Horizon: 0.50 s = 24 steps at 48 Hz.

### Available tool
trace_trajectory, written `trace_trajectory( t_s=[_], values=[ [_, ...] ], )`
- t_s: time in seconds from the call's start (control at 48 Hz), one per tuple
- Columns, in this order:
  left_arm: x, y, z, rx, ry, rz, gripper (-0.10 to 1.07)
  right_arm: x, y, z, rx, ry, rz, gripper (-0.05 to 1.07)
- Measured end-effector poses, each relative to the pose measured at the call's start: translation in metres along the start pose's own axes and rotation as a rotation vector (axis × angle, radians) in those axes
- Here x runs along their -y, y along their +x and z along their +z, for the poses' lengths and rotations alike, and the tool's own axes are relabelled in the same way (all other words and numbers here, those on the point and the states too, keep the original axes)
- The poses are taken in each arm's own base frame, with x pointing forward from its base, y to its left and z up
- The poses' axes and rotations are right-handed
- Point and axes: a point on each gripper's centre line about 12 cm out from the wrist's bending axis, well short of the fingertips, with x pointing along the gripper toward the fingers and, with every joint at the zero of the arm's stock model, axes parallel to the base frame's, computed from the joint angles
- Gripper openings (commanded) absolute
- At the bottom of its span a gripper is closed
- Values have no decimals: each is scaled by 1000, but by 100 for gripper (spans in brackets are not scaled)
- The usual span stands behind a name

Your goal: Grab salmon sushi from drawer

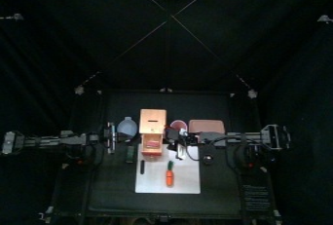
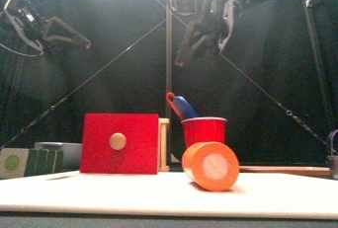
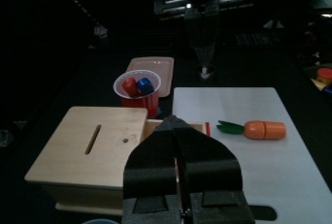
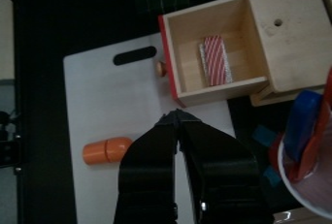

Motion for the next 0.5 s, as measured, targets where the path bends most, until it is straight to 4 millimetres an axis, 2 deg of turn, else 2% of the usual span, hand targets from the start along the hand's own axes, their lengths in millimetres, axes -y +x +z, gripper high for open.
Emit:
trace_trajectory(
  t_s=[0.146, 0.312, 0.5],
  values=[
    [-1, 0, 0, 4, 6, 3, 11, 2, 31, 16, -70, -40, -26, 4],
    [-2, 0, 0, 7, 14, 8, 11, 5, 56, 31, -137, -45, -42, 4],
    [-9, -1, 0, 10, 41, 41, 11, 20, 79, 41, -249, -20, -60, 4]
  ],
)
